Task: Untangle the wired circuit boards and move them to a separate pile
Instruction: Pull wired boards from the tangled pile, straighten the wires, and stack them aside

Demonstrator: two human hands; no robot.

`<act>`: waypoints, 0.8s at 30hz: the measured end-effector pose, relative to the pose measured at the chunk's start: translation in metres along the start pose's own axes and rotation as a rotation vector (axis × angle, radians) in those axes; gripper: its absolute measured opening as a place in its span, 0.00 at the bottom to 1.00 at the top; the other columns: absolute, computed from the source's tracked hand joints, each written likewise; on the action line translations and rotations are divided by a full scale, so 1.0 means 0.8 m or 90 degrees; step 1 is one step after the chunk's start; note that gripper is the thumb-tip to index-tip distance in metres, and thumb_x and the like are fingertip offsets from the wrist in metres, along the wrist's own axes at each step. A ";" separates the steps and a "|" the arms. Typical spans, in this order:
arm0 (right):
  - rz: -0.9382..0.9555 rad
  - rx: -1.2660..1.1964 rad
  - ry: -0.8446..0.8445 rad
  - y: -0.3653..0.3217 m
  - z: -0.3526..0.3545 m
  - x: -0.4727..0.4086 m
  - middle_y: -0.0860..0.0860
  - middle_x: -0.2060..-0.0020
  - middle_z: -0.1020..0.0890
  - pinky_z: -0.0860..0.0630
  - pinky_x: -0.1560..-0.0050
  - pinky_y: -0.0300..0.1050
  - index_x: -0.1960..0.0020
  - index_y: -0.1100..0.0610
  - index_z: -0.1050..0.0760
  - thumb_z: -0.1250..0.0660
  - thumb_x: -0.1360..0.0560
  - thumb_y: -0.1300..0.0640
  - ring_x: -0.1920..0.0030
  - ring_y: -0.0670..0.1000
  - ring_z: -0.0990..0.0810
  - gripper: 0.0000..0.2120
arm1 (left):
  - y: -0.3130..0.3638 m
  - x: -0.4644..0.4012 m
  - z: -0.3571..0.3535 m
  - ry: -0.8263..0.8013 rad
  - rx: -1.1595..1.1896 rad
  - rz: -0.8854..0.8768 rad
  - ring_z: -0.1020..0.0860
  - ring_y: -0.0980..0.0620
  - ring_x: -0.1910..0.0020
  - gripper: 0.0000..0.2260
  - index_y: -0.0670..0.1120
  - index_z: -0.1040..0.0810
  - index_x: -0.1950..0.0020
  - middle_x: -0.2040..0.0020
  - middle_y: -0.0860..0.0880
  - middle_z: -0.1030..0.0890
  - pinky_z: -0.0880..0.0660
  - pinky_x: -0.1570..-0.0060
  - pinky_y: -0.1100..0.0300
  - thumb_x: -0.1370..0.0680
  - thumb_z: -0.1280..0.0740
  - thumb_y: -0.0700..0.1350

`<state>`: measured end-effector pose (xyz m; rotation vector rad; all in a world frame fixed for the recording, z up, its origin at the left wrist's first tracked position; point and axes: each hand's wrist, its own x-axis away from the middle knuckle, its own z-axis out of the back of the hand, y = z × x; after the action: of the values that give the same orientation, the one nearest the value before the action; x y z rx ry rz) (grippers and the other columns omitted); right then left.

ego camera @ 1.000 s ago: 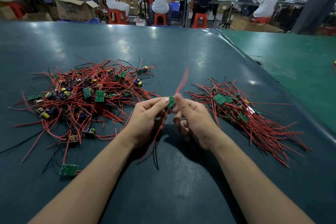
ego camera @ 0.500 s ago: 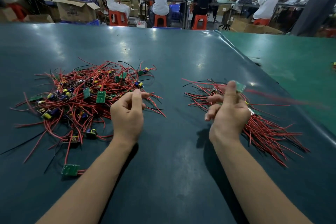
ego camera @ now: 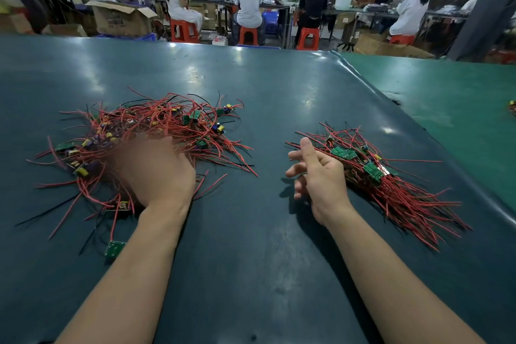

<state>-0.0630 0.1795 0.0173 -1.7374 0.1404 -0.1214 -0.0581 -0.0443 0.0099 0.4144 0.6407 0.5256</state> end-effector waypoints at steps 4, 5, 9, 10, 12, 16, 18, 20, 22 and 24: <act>0.008 0.032 -0.021 0.001 -0.001 0.002 0.53 0.74 0.21 0.33 0.80 0.37 0.57 0.61 0.21 0.36 0.22 0.43 0.82 0.48 0.31 0.21 | 0.001 -0.001 0.005 0.093 0.100 -0.006 0.26 0.39 0.42 0.12 0.46 0.20 0.40 0.42 0.41 0.20 0.33 0.42 0.46 0.23 0.31 0.43; 0.009 0.034 -0.022 0.001 -0.001 0.002 0.53 0.74 0.21 0.33 0.80 0.37 0.57 0.62 0.21 0.36 0.22 0.42 0.82 0.48 0.31 0.22 | 0.002 0.000 0.008 0.134 0.138 -0.034 0.25 0.40 0.43 0.12 0.46 0.20 0.41 0.43 0.42 0.20 0.33 0.43 0.47 0.24 0.31 0.42; 0.010 0.060 -0.040 0.000 -0.002 0.001 0.54 0.73 0.21 0.34 0.80 0.36 0.57 0.62 0.20 0.36 0.22 0.42 0.82 0.48 0.31 0.22 | 0.010 0.004 0.016 0.319 0.284 -0.309 0.21 0.43 0.46 0.10 0.40 0.21 0.43 0.46 0.42 0.19 0.27 0.44 0.49 0.23 0.29 0.42; 0.010 0.064 -0.053 0.000 -0.002 0.001 0.55 0.73 0.20 0.35 0.80 0.35 0.57 0.62 0.20 0.36 0.22 0.43 0.82 0.48 0.31 0.22 | 0.015 0.008 0.016 0.331 0.336 -0.380 0.21 0.45 0.47 0.11 0.39 0.21 0.42 0.46 0.42 0.19 0.25 0.45 0.50 0.23 0.28 0.41; 0.012 0.062 -0.099 0.000 -0.003 0.004 0.54 0.72 0.20 0.36 0.79 0.35 0.56 0.61 0.19 0.36 0.22 0.43 0.81 0.48 0.31 0.21 | 0.030 0.023 0.015 0.281 0.462 -0.455 0.20 0.46 0.48 0.14 0.37 0.23 0.40 0.46 0.42 0.20 0.23 0.46 0.51 0.24 0.27 0.38; 0.018 0.005 -0.238 -0.001 -0.008 0.013 0.51 0.66 0.18 0.34 0.79 0.35 0.53 0.55 0.18 0.31 0.30 0.43 0.77 0.47 0.28 0.16 | 0.060 0.057 0.010 -0.011 0.696 -0.305 0.18 0.52 0.51 0.21 0.38 0.26 0.34 0.47 0.44 0.20 0.22 0.48 0.59 0.26 0.26 0.36; 0.039 0.005 -0.262 0.001 -0.009 0.015 0.49 0.65 0.17 0.32 0.79 0.36 0.54 0.53 0.17 0.29 0.31 0.46 0.77 0.47 0.26 0.12 | 0.068 0.062 0.007 -0.140 0.741 -0.203 0.17 0.56 0.54 0.19 0.39 0.23 0.37 0.49 0.46 0.18 0.22 0.50 0.64 0.27 0.26 0.34; 0.044 0.003 -0.238 0.003 -0.009 0.014 0.48 0.67 0.18 0.31 0.80 0.36 0.58 0.53 0.17 0.29 0.28 0.49 0.77 0.46 0.27 0.07 | 0.070 0.062 0.003 -0.232 0.766 -0.139 0.17 0.60 0.57 0.15 0.38 0.21 0.42 0.52 0.47 0.17 0.23 0.54 0.69 0.28 0.27 0.31; 0.040 -0.017 -0.189 0.005 -0.008 0.009 0.48 0.66 0.18 0.32 0.80 0.36 0.58 0.54 0.16 0.29 0.25 0.54 0.77 0.46 0.27 0.05 | 0.069 0.060 -0.001 -0.289 0.774 -0.114 0.17 0.60 0.59 0.14 0.37 0.20 0.44 0.54 0.48 0.16 0.23 0.55 0.69 0.28 0.28 0.29; 0.049 -0.016 -0.142 0.005 -0.005 0.004 0.50 0.66 0.17 0.33 0.79 0.35 0.57 0.55 0.16 0.28 0.25 0.57 0.77 0.46 0.26 0.04 | 0.069 0.059 -0.003 -0.339 0.763 -0.113 0.16 0.57 0.58 0.13 0.37 0.19 0.45 0.54 0.47 0.16 0.22 0.54 0.66 0.28 0.27 0.30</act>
<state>-0.0604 0.1740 0.0138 -1.7547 0.0445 0.1311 -0.0458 0.0267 0.0153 1.5474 0.4017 -0.2129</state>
